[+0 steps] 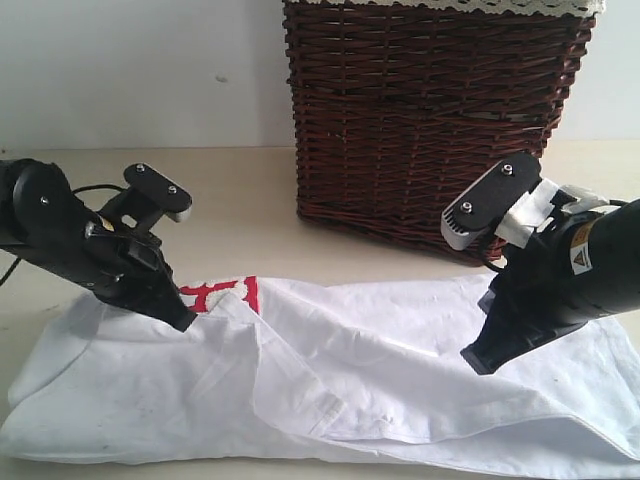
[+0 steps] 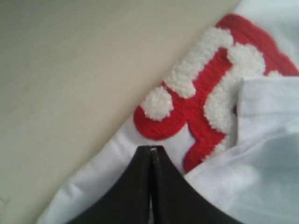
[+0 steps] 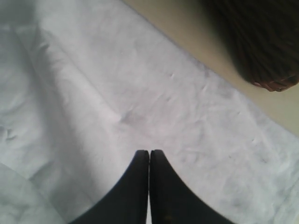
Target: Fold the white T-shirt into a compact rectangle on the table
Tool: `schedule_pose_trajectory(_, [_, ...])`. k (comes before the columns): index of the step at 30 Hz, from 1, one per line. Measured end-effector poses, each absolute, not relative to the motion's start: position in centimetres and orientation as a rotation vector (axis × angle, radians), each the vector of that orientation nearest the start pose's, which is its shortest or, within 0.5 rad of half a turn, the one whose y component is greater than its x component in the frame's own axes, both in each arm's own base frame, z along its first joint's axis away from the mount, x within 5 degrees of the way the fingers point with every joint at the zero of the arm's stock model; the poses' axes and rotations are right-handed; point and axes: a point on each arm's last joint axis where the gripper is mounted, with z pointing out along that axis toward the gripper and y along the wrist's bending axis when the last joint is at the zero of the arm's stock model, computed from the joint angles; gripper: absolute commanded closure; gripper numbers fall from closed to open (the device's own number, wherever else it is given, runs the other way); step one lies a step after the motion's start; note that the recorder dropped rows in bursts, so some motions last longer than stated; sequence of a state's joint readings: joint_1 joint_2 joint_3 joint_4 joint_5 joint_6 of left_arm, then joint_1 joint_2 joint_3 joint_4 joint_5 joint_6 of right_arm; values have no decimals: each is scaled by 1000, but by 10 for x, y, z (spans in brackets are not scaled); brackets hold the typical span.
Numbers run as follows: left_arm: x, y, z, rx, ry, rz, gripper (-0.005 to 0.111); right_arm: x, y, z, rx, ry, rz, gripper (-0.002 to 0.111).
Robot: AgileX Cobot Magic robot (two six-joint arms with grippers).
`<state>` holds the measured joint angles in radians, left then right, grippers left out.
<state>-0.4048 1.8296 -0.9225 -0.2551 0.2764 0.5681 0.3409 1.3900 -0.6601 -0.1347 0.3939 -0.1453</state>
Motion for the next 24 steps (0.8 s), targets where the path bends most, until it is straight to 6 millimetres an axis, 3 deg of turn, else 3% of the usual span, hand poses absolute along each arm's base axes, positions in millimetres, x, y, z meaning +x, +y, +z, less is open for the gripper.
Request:
schedule_pose_trajectory(2, [311,-139,140,958,2460,-111,103,235,78,197,-765,2490,-42,106])
schedule_pose_trajectory(6, [314,-127,155,905,2434,-99,85,235,78,197,-751,2494,-37,106])
schedule_pose_trajectory(9, [314,-108,173,770,2468,-124,74,235,78,197,-748,2493,-35,106])
schedule_pose_trajectory(13, [308,-69,188,483,2560,-213,68,235,79,197,-698,2496,-12,106])
schedule_pose_trajectory(18, [291,-27,180,126,2679,-361,56,235,80,197,-596,2530,35,106])
schedule_pose_trajectory(21, [279,-14,171,-5,2728,-448,44,234,81,197,-550,2551,68,106])
schedule_pose_trajectory(24, [270,-9,163,-73,2766,-500,40,233,82,197,-519,2562,91,106])
